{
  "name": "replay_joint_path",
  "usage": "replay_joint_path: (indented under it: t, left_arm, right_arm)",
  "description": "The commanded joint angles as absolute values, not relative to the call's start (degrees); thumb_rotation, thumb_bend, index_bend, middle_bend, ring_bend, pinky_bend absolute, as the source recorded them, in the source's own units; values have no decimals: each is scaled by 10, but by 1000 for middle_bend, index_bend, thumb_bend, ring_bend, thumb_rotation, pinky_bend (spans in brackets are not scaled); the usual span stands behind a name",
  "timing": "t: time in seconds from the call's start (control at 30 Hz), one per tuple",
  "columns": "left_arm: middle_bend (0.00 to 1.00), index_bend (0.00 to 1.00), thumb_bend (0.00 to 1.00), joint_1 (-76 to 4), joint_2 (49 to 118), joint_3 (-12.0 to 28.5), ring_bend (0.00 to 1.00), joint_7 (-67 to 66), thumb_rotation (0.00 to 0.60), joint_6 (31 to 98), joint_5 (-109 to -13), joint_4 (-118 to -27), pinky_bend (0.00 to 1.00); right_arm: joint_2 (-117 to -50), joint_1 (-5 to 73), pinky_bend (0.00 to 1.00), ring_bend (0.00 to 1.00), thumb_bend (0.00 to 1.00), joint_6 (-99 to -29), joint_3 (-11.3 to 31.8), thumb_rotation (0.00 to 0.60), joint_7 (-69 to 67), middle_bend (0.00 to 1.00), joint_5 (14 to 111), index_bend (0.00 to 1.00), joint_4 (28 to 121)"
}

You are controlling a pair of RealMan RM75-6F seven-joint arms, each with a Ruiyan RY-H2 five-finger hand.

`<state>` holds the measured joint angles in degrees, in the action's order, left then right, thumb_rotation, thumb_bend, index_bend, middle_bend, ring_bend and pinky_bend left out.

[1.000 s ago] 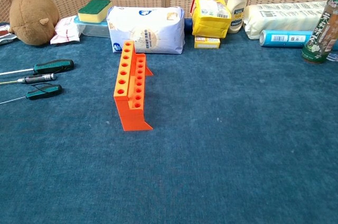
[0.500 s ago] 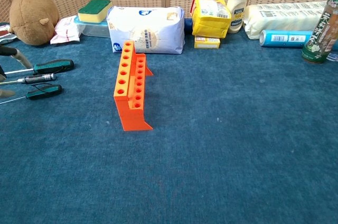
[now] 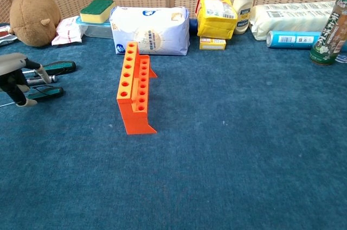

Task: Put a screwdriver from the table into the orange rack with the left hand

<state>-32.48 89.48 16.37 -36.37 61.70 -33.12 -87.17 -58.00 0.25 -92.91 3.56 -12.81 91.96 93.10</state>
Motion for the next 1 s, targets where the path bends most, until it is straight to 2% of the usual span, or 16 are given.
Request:
replay_joint_path:
  t: [0.03,0.27,0.6,1.0]
  left_arm:
    - [1000,323,319,-340,906,167,1000,-379,600,625,-313,-869,1000]
    - [1000,386,320,-357,924,168,1000,-385,600,636,-294,-859,1000]
    - [1000,387,361,-370,944,164,1000,-405,600,669,-276,-844,1000]
    - [1000,396,368,-378,953,163,1000,-418,600,678,-254,-835,1000]
  right_arm:
    - [-580,3,0,48,7,-930,36,516,-130,62,919,26,930]
    - [-579,3,0,48,7,-931,36,520,-136,62,919,26,927]
    - [-577,2,0,48,8,-933,37,520,-148,63,916,26,924]
    - [-575,2,0,48,9,-935,37,518,-155,63,915,26,923]
